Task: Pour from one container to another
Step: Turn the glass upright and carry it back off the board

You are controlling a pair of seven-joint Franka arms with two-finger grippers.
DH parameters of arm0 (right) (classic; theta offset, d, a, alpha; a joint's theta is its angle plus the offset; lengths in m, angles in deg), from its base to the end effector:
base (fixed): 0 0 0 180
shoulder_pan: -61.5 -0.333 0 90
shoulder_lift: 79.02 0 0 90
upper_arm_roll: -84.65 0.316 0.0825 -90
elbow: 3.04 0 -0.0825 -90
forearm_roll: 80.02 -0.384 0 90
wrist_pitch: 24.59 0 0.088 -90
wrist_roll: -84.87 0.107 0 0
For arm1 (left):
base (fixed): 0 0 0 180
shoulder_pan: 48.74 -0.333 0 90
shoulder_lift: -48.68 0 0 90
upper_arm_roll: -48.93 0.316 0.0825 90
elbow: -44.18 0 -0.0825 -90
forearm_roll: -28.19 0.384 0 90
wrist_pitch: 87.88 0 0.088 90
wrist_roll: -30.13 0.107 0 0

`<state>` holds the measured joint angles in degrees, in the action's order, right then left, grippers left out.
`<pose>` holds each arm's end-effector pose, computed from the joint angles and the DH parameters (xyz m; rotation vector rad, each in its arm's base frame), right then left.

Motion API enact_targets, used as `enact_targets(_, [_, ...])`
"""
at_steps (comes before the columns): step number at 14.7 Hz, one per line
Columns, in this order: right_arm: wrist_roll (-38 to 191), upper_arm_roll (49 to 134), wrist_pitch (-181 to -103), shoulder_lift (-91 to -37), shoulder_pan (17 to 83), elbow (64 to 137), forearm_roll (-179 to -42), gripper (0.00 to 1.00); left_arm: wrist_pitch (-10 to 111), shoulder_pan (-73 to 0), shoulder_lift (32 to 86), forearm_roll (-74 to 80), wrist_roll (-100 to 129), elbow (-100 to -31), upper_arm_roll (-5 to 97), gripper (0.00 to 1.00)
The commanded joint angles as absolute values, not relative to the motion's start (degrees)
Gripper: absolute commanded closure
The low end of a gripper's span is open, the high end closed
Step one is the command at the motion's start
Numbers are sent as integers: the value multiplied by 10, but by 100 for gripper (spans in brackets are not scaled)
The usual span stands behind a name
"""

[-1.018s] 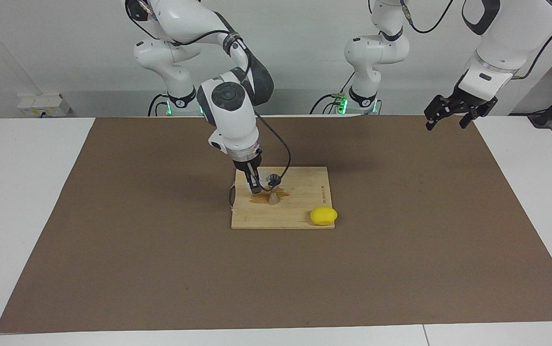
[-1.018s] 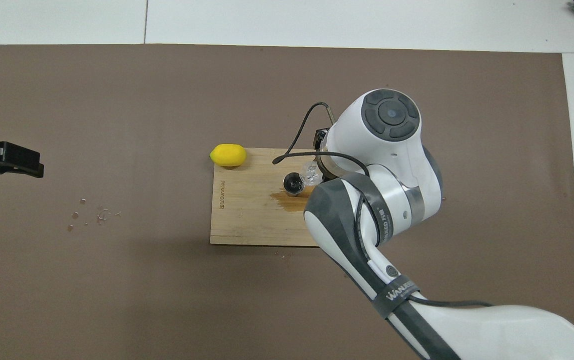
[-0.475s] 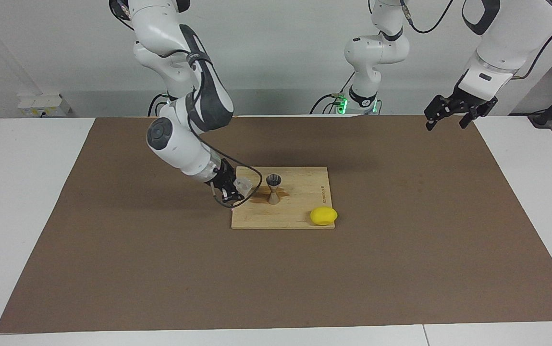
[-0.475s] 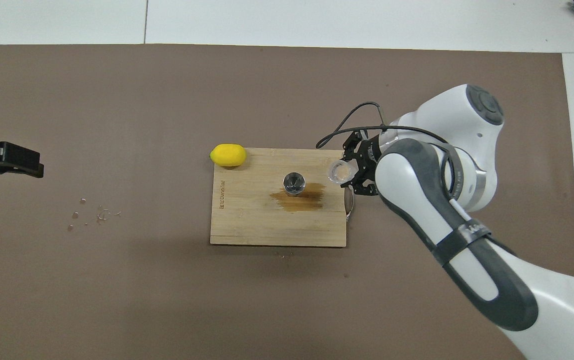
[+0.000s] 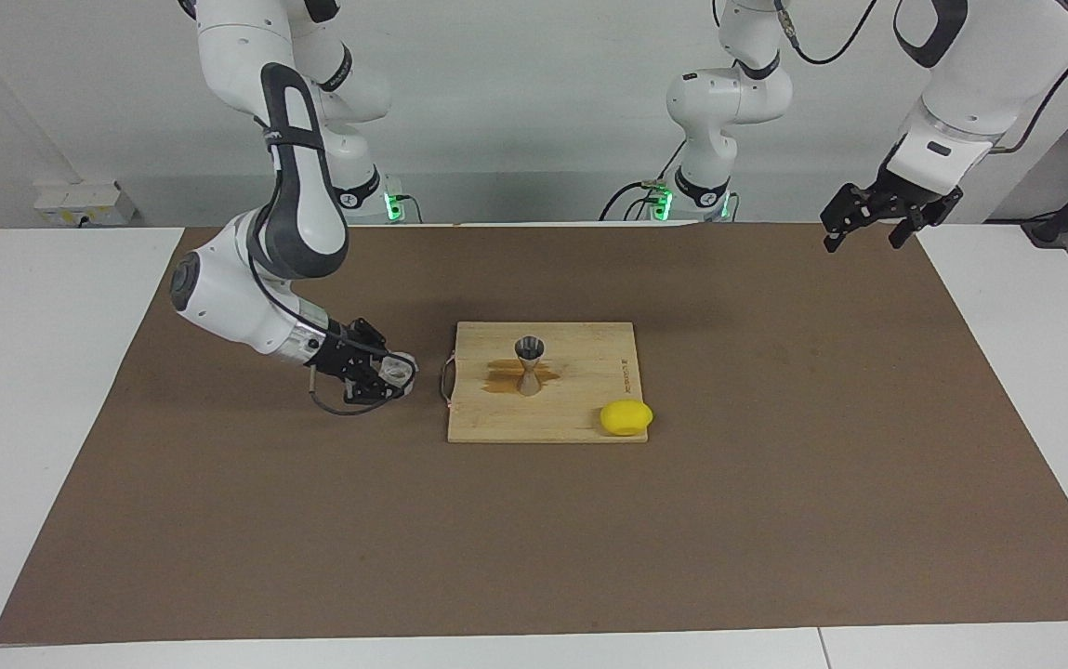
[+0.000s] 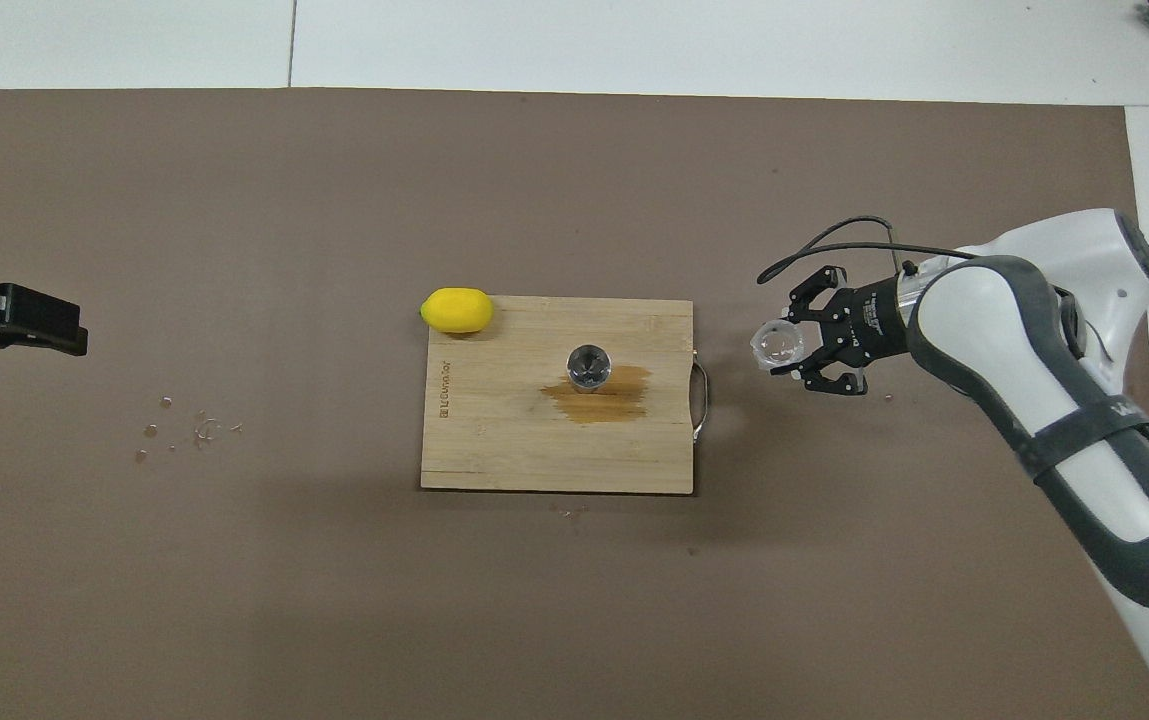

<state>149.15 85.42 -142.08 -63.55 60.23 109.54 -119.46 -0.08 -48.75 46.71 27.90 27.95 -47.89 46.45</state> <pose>0.5900 0.0552 0.3324 -1.9870 1.7989 0.6427 0.5388 -0.0242 0.6230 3.1390 -0.0080 -0.0632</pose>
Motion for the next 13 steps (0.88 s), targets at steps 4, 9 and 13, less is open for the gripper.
enact_targets(4, [1349,861,-1372,-621,704,1112,-1219,100,-3,-485,453,274,278,-493,468,0])
enact_targets(9, [1281,861,-1359,-585,766,1106,-1219,100,-3,-485,453,274,278,-493,468,0])
enact_targets(13, [1287,860,-1376,-585,785,1113,-1219,96,-3,-485,453,274,278,-493,468,0])
